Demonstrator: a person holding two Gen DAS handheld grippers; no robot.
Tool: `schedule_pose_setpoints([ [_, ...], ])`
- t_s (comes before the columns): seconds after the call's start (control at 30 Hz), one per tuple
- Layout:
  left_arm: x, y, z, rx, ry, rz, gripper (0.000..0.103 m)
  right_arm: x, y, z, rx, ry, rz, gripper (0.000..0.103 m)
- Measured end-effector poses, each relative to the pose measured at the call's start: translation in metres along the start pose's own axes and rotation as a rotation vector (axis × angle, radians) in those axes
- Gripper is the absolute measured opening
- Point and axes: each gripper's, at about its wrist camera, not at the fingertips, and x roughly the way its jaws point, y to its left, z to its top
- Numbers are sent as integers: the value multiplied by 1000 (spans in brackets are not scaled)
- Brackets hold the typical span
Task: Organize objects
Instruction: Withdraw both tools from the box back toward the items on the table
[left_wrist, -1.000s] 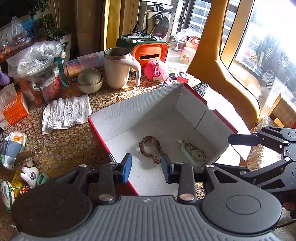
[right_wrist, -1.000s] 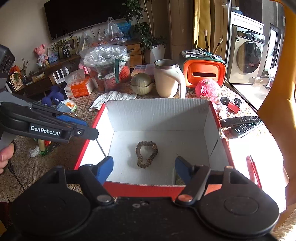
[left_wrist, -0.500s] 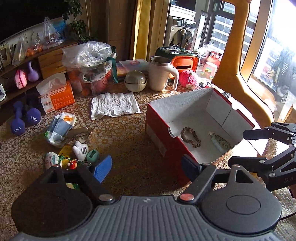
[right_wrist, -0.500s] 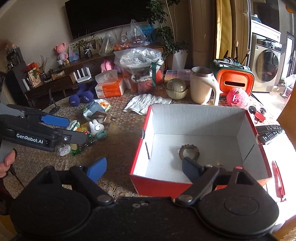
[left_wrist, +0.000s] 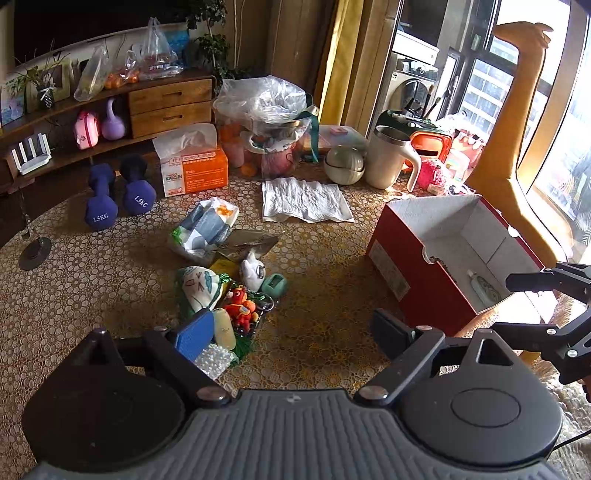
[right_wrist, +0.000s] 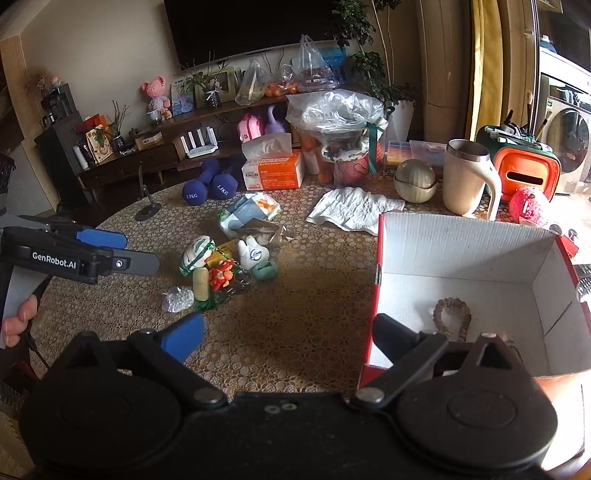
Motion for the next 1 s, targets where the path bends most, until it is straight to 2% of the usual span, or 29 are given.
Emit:
schedule_pose_setpoints([
  [0.07,0,12,-2,-16,-10,5,103,8,5,2,-3,8,7,97],
  [0.2,6,33,-6,-45,-10,35,103,26,15,5,-10,24,20,97],
  [0.4,25,55,-10,-60,12,41,103,55,21,12,-16,42,21,97],
  [0.63,56,67,-24,-25,61,43,103,84,17,29,2,62,14,97],
  [1.0,101,76,-54,12,95,45,103,138,15,43,-23,108,3,96],
])
